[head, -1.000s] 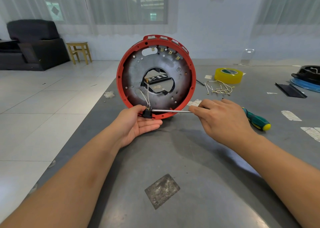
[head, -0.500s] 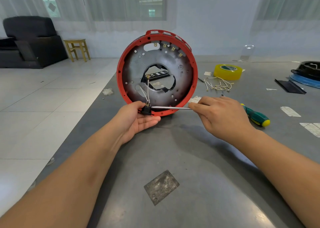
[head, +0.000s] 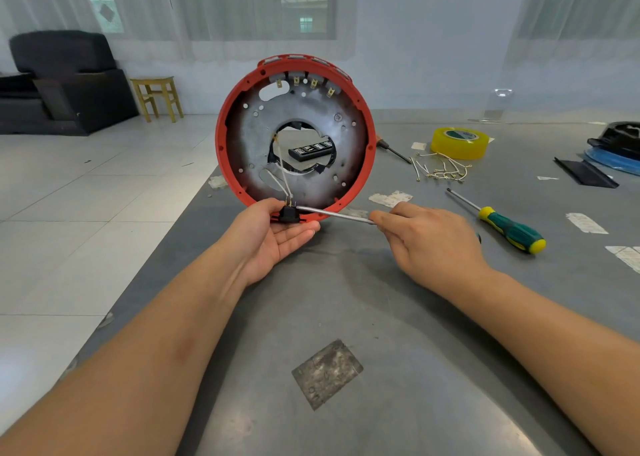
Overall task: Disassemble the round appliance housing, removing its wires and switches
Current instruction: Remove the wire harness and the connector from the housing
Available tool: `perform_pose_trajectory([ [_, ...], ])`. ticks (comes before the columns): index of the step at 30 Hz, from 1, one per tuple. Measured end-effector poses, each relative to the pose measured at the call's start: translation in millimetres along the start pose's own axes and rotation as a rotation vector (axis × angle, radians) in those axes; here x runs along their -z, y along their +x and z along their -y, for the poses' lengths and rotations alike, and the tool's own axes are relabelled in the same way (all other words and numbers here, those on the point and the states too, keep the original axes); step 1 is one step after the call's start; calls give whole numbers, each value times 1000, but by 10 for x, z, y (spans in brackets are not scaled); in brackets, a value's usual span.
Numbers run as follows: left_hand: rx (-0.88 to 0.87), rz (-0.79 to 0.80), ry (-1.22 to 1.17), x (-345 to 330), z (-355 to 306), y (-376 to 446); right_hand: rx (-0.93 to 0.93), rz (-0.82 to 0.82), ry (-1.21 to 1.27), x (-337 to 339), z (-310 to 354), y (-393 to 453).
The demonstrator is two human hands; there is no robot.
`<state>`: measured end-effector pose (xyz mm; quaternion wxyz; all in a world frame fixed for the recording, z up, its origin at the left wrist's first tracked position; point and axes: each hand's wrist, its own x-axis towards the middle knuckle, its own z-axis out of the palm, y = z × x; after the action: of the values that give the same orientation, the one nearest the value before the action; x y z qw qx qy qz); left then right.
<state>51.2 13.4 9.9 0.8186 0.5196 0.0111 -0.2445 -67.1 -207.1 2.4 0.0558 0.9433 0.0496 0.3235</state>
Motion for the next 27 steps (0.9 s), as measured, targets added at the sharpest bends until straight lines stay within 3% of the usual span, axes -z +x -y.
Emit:
perform_pose_trajectory([
  [11, -5, -5, -59, 5, -10, -30, -74, 61, 89, -80, 109, -49],
  [22, -1, 4, 20, -13, 15, -19, 71, 53, -105, 130, -62, 75],
  [27, 7, 5, 58, -22, 10, -11, -6, 49, 8, 45, -53, -9],
])
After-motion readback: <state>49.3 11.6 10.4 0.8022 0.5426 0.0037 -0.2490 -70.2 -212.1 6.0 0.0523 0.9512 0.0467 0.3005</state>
